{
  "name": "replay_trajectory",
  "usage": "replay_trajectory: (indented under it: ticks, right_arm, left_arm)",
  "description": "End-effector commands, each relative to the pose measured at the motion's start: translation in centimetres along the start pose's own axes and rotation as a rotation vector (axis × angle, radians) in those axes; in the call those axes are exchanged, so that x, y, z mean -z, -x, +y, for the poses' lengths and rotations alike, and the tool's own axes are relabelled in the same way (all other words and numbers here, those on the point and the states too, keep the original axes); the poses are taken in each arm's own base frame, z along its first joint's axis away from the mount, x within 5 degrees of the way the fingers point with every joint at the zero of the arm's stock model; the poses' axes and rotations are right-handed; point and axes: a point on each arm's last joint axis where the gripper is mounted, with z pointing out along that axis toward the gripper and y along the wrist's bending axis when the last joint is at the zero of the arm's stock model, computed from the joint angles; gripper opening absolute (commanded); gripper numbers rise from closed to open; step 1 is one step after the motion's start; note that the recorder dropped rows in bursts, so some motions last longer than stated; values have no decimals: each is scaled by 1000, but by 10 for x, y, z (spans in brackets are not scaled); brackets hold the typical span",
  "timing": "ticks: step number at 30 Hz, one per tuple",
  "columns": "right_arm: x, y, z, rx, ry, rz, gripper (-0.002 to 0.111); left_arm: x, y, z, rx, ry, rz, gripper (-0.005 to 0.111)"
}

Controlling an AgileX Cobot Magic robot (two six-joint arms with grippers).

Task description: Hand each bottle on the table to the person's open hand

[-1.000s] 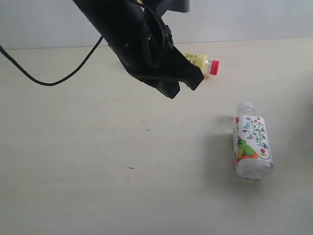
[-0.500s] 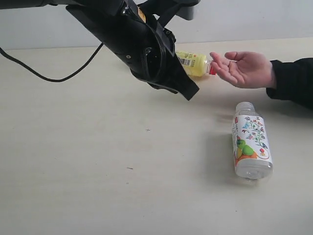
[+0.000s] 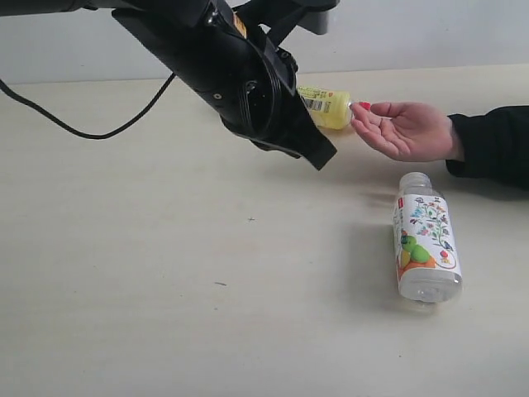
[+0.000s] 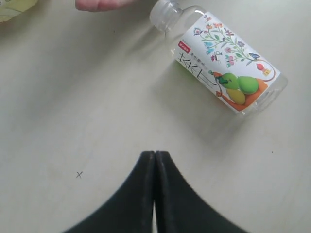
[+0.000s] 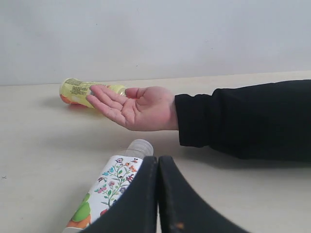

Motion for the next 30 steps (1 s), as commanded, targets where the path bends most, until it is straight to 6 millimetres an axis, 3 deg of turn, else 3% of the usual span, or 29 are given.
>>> replay_trajectory:
  ticks: [1, 9, 21, 24, 30]
  right_arm:
    - [0, 0, 0, 4, -5, -11, 0]
    - [0, 0, 0, 6, -6, -11, 0]
    - [0, 0, 0, 5, -5, -11, 0]
    - [0, 0, 0, 7, -5, -11, 0]
    - [0, 0, 0, 5, -5, -11, 0]
  left_arm:
    - [3, 5, -3, 0, 2, -52, 0]
    - [5, 16, 3, -28, 70, -175, 0]
    - [5, 17, 4, -66, 79, -184, 0]
    - [6, 20, -4, 123, -17, -212, 0]
    - [-8, 28, -23, 107, -59, -202, 0]
